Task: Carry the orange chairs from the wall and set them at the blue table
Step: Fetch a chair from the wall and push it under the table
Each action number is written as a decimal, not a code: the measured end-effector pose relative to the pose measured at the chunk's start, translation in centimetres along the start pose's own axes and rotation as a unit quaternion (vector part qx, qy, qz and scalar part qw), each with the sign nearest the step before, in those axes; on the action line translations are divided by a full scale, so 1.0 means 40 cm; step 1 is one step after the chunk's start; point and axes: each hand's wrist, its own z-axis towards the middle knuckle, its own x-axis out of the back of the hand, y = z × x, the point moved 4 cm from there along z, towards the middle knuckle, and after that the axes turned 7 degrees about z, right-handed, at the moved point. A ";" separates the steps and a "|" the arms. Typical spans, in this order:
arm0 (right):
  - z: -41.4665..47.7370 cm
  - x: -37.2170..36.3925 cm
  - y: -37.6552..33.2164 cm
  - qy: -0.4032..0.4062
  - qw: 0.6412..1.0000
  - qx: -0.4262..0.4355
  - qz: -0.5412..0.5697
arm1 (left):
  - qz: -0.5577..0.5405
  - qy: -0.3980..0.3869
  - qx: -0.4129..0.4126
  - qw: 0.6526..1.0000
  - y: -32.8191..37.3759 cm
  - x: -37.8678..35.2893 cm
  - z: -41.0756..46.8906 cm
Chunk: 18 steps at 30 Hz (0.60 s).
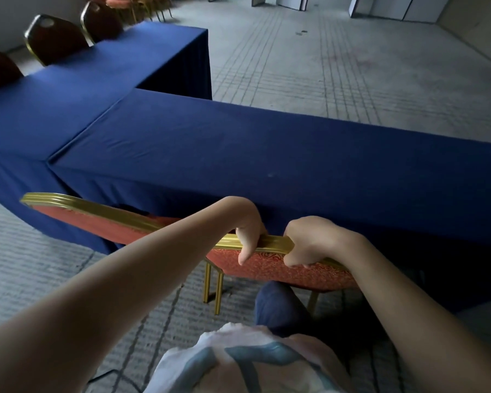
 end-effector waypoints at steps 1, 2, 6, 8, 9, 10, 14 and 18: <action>0.013 0.008 0.000 0.002 1.000 0.001 -0.006 | -0.008 0.001 0.000 1.000 -0.012 0.003 0.007; 0.025 0.015 0.001 0.006 1.000 0.002 -0.011 | -0.013 0.003 0.001 1.000 -0.023 0.005 0.014; 0.079 0.035 0.015 0.020 0.999 0.006 -0.029 | -0.022 0.013 0.004 1.000 -0.059 0.020 0.053; 0.105 0.040 0.025 0.020 0.999 0.003 -0.034 | -0.018 0.011 0.003 1.000 -0.071 0.026 0.078; 0.117 0.043 0.032 0.020 0.999 0.001 -0.035 | -0.014 0.011 0.003 1.000 -0.076 0.031 0.089; 0.129 0.048 0.038 0.021 0.999 -0.002 -0.034 | -0.011 0.013 0.004 1.000 -0.083 0.037 0.099; 0.171 0.065 0.063 0.023 0.999 -0.008 -0.028 | 0.003 0.017 0.010 1.000 -0.104 0.060 0.134; 0.206 0.078 0.073 0.029 0.999 -0.008 -0.026 | 0.006 0.018 0.019 1.000 -0.136 0.072 0.172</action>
